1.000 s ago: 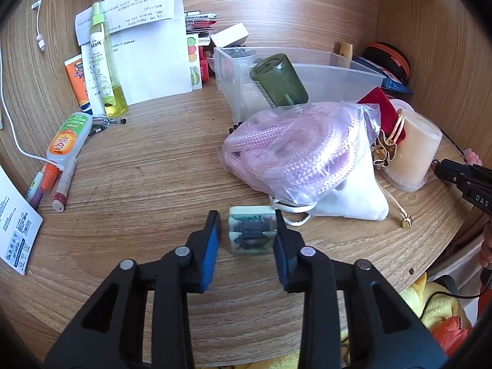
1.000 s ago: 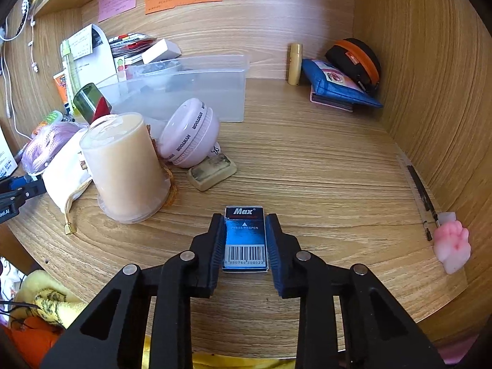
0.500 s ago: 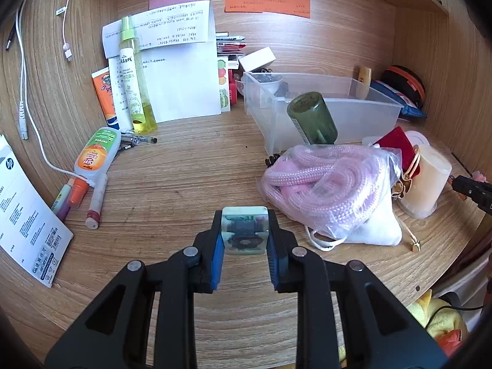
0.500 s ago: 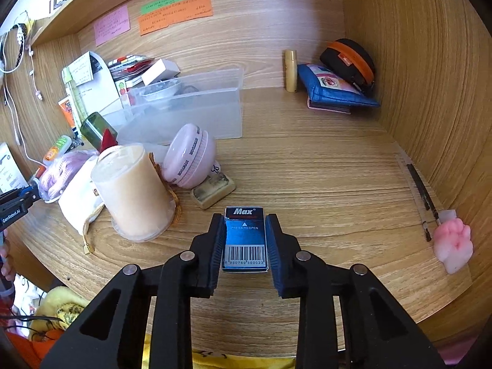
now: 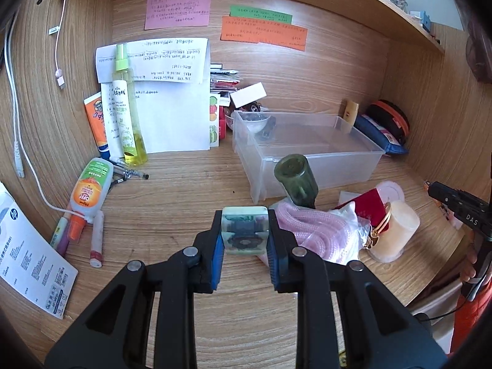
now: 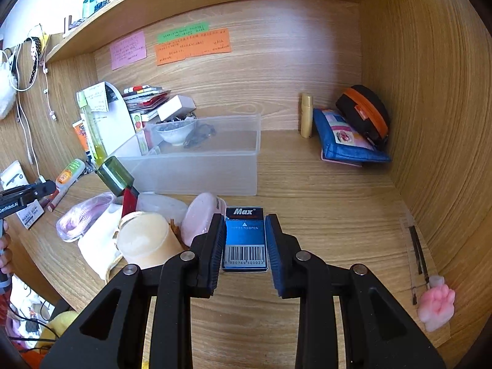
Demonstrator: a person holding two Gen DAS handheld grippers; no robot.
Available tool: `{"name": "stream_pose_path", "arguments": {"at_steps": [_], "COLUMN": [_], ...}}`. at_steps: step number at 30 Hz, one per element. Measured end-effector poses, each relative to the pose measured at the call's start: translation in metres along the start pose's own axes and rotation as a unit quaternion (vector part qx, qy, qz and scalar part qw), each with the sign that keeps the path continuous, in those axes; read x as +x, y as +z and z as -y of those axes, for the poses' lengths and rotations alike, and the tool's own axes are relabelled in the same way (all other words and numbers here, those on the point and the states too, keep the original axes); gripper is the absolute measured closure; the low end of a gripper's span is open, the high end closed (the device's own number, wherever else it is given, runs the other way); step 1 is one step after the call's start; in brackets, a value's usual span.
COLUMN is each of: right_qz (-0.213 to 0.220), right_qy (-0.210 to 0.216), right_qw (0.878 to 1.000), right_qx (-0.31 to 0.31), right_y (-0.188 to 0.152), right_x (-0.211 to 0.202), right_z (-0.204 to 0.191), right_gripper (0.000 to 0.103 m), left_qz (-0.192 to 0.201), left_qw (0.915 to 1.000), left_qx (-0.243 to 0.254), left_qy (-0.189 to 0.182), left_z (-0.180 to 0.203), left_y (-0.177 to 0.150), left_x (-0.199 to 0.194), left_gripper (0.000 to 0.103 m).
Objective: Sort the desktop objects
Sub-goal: 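Carry both held items over the clear plastic bin with both grippers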
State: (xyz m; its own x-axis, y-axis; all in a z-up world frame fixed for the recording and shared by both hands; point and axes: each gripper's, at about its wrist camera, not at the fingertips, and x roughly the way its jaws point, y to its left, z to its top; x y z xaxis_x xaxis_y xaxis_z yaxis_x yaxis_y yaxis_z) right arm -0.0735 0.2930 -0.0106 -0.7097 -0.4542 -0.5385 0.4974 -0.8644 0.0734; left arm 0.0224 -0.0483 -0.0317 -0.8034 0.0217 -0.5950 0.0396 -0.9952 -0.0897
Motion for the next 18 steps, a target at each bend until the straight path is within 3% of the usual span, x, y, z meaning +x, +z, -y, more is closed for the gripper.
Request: {"name": "stream_pose_path", "arguments": {"at_steps": [10,18], "right_qz": [0.036,0.040], "right_qy": [0.045,0.076], "right_qw": [0.998,0.996], "right_qx": [-0.026,-0.037], "right_y": [0.056,0.097], "right_x": [0.012,0.038], "right_z": [-0.019,-0.030], "right_gripper": [0.078,0.078], "left_qz": [0.011,0.038], "left_qw": [0.9998,0.9992], "left_qx": [-0.007,-0.016], "left_qy": [0.017,0.006], "left_z": [-0.014,-0.012], "left_y": [0.035,0.074], "left_x": [0.001,0.011], "left_gripper": [0.079,0.079]}}
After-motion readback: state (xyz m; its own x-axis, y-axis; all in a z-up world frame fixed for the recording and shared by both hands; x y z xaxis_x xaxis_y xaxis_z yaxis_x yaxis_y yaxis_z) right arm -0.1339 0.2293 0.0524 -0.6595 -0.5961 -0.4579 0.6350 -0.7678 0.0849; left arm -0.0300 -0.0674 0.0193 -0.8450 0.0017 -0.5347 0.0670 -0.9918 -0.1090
